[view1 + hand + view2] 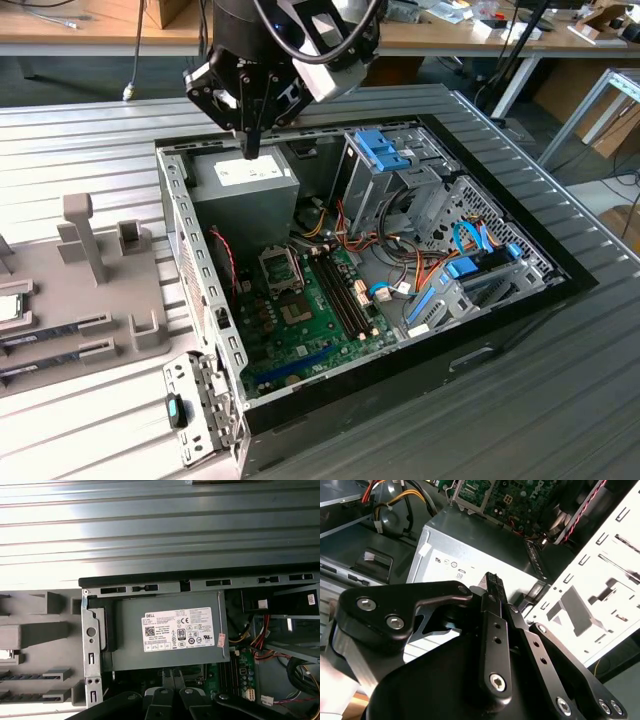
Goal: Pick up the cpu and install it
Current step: 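Reach for the cpu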
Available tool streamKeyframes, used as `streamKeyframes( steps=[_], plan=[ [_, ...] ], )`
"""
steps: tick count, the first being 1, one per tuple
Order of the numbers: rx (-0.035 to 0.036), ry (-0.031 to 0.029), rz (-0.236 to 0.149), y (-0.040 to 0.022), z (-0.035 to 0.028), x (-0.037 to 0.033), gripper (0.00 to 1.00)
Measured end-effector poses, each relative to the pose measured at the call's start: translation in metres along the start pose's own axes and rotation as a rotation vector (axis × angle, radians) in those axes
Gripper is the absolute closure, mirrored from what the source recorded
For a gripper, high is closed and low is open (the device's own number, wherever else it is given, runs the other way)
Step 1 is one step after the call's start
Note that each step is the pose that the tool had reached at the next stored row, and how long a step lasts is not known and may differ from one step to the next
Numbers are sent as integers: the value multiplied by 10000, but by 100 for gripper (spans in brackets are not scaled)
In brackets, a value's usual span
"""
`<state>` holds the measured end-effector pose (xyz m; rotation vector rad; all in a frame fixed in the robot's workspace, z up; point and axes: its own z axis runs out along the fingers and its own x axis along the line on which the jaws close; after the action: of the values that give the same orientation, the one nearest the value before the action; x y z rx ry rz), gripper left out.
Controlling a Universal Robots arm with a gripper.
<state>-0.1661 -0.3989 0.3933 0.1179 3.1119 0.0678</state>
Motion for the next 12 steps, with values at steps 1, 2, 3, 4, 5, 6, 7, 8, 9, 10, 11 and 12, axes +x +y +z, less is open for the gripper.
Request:
streamKeyframes(
  steps=[1,2,3,4,5,6,7,8,9,10,11,12],
  plan=[
    [0,0,1,-1,0,10,89],
    [0,0,1,-1,-1,18,89],
    [0,0,0,-2,-1,26,89],
    [1,0,0,-3,-1,34,89],
    [1,0,0,-4,-2,52,89],
    [1,0,0,-5,-2,62,89],
    [1,0,0,-5,-3,74,89],
    [1,0,0,-6,-3,81,89],
    [0,0,0,-6,-3,87,89],
    [1,0,0,-7,-3,100,89],
    [1,0,-1,-8,-4,111,89],
    [1,0,0,-9,-4,127,89]
  ],
)
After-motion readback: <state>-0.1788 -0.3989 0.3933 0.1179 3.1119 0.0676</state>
